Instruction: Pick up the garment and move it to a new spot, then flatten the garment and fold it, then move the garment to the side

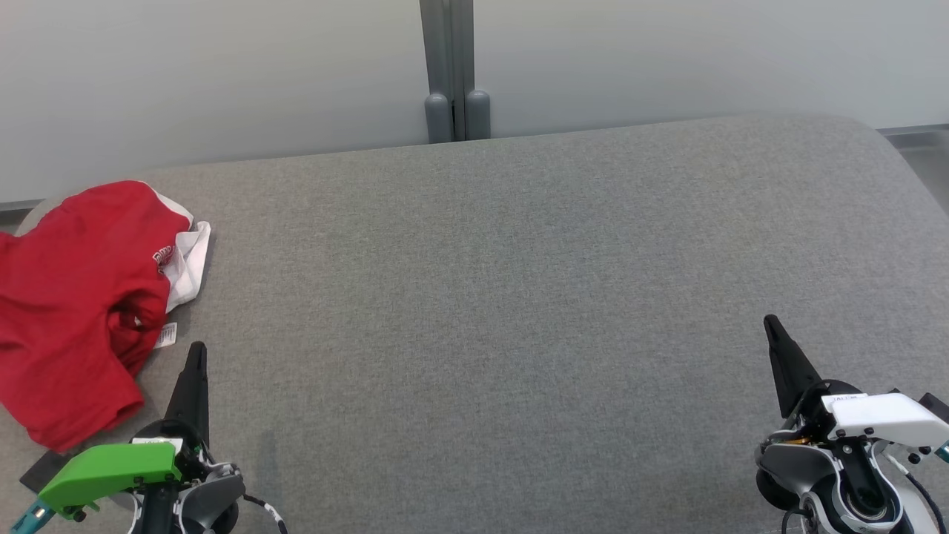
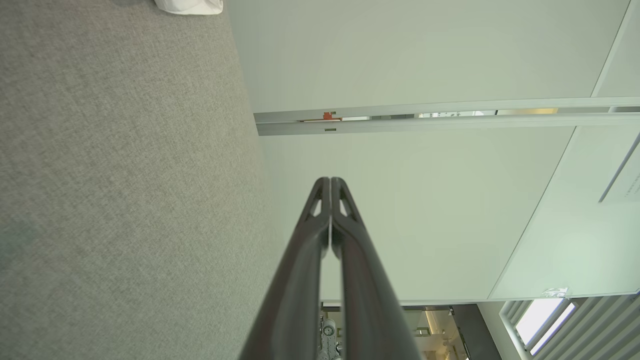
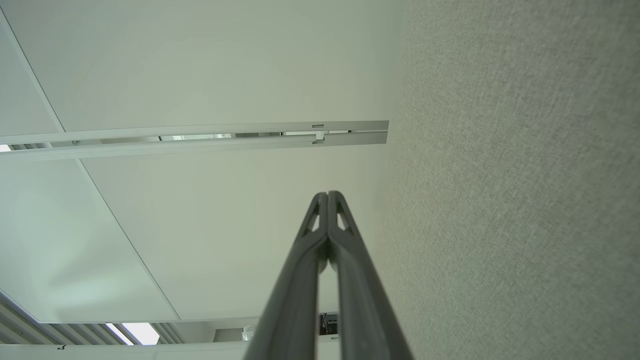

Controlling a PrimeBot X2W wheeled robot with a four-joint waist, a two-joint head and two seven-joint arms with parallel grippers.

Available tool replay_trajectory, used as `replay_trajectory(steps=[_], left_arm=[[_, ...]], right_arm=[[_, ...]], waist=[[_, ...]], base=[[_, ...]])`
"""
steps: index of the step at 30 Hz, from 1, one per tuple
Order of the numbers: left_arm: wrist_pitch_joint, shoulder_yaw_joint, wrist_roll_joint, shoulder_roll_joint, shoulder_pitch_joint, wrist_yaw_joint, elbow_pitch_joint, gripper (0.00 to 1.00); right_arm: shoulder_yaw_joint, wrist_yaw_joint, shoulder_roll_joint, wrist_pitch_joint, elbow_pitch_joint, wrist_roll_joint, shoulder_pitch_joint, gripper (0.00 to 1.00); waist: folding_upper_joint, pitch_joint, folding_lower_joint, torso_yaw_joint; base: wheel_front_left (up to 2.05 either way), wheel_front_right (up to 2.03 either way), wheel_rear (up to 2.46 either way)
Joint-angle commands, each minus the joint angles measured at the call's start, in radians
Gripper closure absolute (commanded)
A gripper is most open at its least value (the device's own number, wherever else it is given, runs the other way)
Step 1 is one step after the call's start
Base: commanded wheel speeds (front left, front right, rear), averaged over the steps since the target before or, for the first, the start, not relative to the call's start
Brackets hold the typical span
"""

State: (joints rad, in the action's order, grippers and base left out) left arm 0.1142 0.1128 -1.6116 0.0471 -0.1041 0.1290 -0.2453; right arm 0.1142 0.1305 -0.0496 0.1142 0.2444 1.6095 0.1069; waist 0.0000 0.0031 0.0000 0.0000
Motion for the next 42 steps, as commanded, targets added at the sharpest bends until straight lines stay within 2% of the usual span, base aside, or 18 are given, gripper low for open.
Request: replay_trajectory(steps=[1,9,10,15,23,42], left_arm=[[0.002,0.002,-0.002,0.008,-0.012,0.004,0.002,1.0],[0.002,0.002,-0.002,0.008,-0.013,0.004,0.002,1.0],[0.0,0.0,0.0,0.0,0.0,0.0,0.0,0.0],[-0.005,-0.006,0.002,-0.008,0.028,0.0,-0.031,0.0],[-0.046,-0.017,0.053,-0.006,0.031,0.0,0.0,0.0],[-0.128,-0.032,0.329,-0.003,0.028,-0.002,0.061,0.0]], right_arm=[[0.0,0.001,-0.001,0.002,0.001,0.007,0.005,1.0],[0.0,0.001,-0.001,0.002,0.001,0.007,0.005,1.0],[0.0,0.0,0.0,0.0,0.0,0.0,0.0,0.0],[-0.004,0.0,0.008,-0.004,0.03,-0.003,-0.027,0.0],[-0.019,0.0,0.007,-0.045,0.007,-0.058,-0.034,0.0],[-0.041,0.0,0.005,-0.128,-0.06,-0.318,-0.042,0.0]], waist=[[0.0,0.0,0.0,0.0],[0.0,0.0,0.0,0.0],[0.0,0.0,0.0,0.0],[0.0,0.001,0.0,0.0],[0.0,0.001,0.0,0.002],[0.0,0.0,0.0,0.008]], base=[[0.0,0.0,0.0],[0.0,0.0,0.0],[0.0,0.0,0.0],[0.0,0.0,0.0],[0.0,0.0,0.0],[0.0,0.0,0.0]])
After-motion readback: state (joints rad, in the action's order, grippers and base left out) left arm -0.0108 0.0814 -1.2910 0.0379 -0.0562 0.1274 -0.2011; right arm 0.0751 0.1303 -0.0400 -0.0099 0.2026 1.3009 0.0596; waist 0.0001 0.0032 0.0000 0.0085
